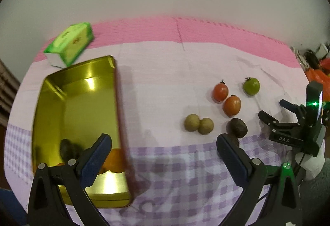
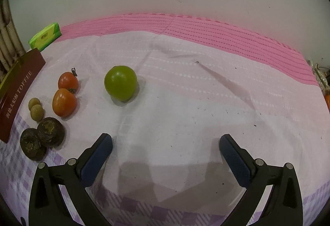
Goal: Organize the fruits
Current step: 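Move the left gripper to the two small tan fruits and close on both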
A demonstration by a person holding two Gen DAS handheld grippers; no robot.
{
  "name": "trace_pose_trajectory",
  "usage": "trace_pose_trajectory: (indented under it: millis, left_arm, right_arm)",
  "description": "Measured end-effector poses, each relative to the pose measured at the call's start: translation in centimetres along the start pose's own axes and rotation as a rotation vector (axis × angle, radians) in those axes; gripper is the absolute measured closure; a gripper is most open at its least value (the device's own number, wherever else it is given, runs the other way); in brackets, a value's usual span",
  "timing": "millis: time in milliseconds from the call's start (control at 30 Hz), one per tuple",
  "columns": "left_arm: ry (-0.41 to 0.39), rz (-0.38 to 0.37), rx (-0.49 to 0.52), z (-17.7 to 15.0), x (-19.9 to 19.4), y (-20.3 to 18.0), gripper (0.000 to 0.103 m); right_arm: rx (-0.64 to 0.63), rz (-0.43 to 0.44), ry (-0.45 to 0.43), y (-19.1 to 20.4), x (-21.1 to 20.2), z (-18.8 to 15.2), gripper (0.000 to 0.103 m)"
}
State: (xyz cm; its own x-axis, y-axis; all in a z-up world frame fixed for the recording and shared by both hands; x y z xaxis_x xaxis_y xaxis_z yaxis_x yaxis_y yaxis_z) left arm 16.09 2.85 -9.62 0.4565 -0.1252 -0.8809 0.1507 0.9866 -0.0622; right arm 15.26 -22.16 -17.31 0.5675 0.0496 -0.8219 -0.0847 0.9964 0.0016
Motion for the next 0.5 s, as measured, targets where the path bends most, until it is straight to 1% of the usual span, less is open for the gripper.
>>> trace_pose_trajectory:
  millis: [133, 267, 333, 433, 500]
  left_arm:
    - [0.028, -0.017, 0.025, 0.3, 1.6, -1.5, 0.009]
    - [0.066, -0.047, 0.04, 0.2, 3.2, -2.7, 0.022]
    - [0.084, -0.059, 0.049, 0.1, 4.0, -3.2, 0.023]
    - [0.103, -0.069, 0.054, 0.1, 5.0, -3.7, 0.032]
    - [0.117, -0.08, 0.044, 0.1, 5.5, -3.8, 0.033]
  right_arm:
    - [0.0, 0.0, 0.0, 0.0, 0.0, 0.0, 0.0]
    - [-0.001, 0.0, 0.0, 0.0, 0.0, 0.0, 0.0]
    - [0.0, 0.0, 0.0, 0.0, 0.0, 0.0, 0.0]
    - [-0.001, 0.0, 0.0, 0.0, 0.0, 0.0, 0.0]
    - [-0.001, 0.0, 0.001, 0.0, 0.0, 0.1, 0.0]
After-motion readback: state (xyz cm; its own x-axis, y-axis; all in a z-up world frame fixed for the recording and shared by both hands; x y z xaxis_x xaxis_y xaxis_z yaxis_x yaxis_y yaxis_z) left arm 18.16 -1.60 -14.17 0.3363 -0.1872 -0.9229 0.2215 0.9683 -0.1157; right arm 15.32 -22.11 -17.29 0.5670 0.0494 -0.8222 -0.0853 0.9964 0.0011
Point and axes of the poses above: each gripper's, at about its wrist camera, not at the fingertips, and x roughly the way its jaws point, y to its left, z to its top, the point moved 10 cm from there along x, roughly the way its jaws point, and after that the axes turned 1 degree about -z, right-handed, at the moved point
